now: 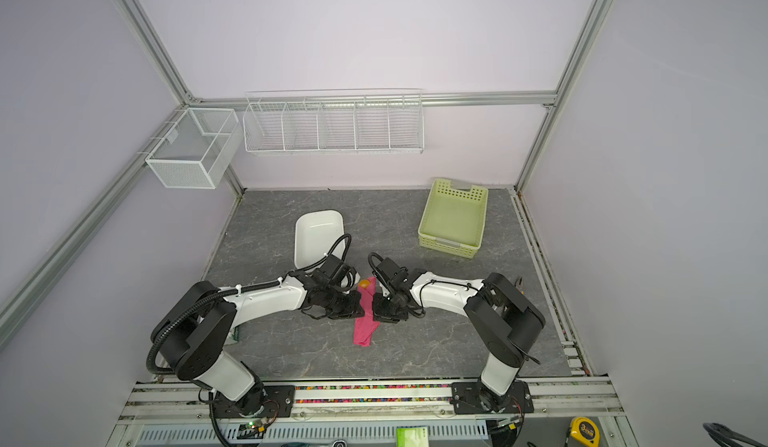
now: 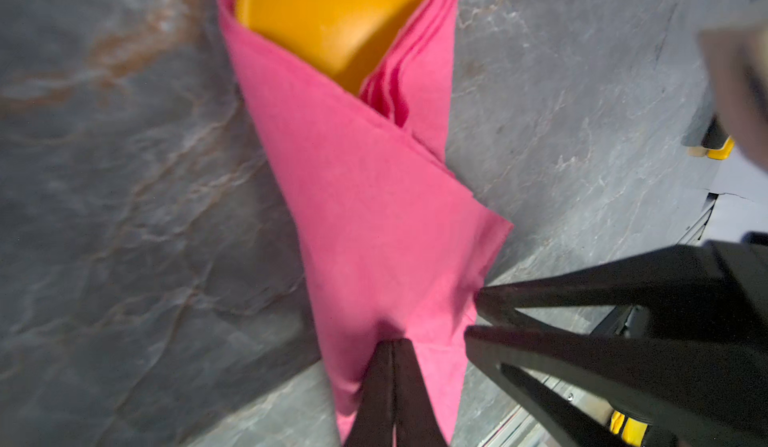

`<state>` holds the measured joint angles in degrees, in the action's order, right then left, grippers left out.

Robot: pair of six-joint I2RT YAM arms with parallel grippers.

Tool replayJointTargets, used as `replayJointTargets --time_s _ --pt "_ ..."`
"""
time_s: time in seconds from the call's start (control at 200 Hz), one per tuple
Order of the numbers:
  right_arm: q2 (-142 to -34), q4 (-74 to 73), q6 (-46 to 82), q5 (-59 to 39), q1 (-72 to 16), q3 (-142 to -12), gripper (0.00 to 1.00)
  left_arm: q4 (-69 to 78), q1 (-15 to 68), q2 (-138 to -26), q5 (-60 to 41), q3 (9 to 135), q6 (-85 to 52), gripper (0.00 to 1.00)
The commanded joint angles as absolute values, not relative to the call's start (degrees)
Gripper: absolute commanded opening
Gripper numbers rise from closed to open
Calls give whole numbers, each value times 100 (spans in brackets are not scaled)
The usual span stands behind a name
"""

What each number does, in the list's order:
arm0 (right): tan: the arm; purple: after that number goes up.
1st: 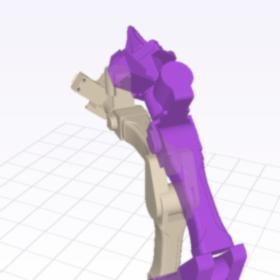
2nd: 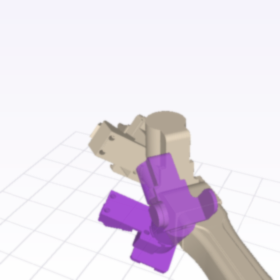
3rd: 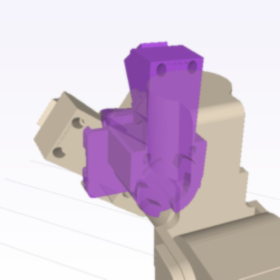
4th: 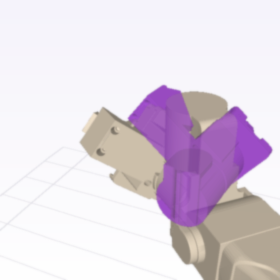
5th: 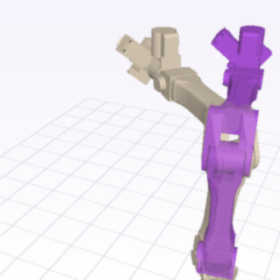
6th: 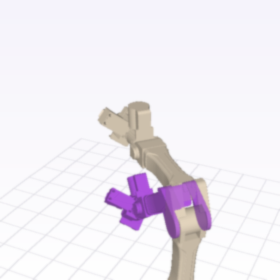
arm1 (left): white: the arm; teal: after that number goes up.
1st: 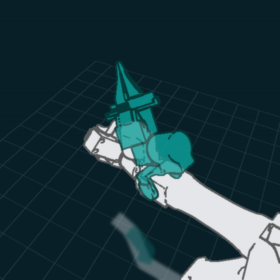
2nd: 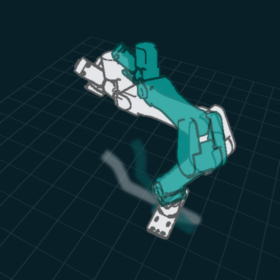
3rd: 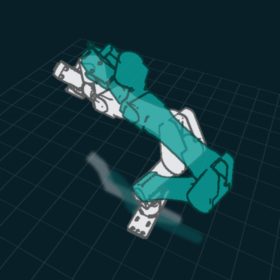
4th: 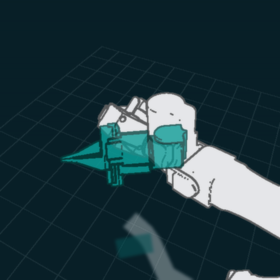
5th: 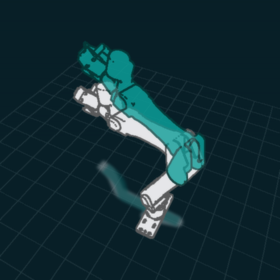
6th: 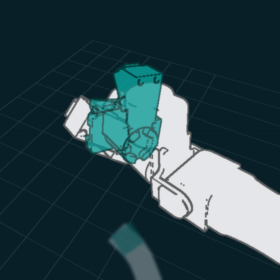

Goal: Place the utensils on the paper napkin and roll it up

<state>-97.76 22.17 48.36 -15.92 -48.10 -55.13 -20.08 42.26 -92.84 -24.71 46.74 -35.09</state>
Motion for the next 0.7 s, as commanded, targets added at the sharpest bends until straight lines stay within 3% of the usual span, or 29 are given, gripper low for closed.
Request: replayJointTargets --time_s 0.0,0.235,0.44,0.695 --pt "-9529 2328 4890 -1660 -4799 -5703 27 -1995 4210 -9417 -2491 4749 -3458 4" --pt "-9551 1842 5207 -1967 -4816 -5681 27 -1980 4210 -9423 -2509 4767 -3454 4" --pt "-9838 1137 5549 -2197 -4821 -5394 20 -1982 4210 -9391 -2504 4739 -3454 4" --pt "-10127 962 5601 -2141 -4816 -5177 21 -1989 4210 -9374 -2514 4749 -3446 4"
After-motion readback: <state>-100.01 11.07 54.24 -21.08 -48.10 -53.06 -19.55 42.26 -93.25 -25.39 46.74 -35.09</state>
